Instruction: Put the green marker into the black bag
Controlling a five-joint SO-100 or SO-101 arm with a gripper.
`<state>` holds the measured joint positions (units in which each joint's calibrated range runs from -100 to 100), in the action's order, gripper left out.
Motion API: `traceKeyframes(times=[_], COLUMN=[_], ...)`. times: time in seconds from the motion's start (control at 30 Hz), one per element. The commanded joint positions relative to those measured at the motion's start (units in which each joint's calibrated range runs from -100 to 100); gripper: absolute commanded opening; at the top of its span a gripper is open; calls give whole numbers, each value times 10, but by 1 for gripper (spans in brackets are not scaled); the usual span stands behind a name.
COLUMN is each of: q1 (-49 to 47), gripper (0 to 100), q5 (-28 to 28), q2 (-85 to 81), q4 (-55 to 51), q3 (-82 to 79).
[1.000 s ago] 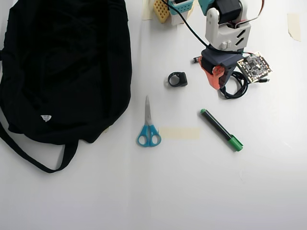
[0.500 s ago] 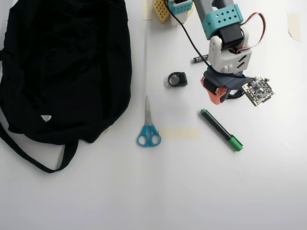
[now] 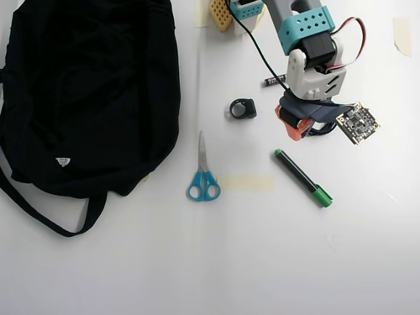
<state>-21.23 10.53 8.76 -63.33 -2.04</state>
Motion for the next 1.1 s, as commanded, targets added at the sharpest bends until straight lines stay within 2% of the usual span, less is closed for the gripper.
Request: traceKeyframes(times=[0.0, 0.5, 0.87, 1.07], q1=[4, 25, 21, 21], gripper=[2, 5, 4, 4], q5=[8, 32, 32, 27], q2=[-4, 0, 169, 214], q4=[-25, -38, -106, -112], q3=[25, 43, 264, 322])
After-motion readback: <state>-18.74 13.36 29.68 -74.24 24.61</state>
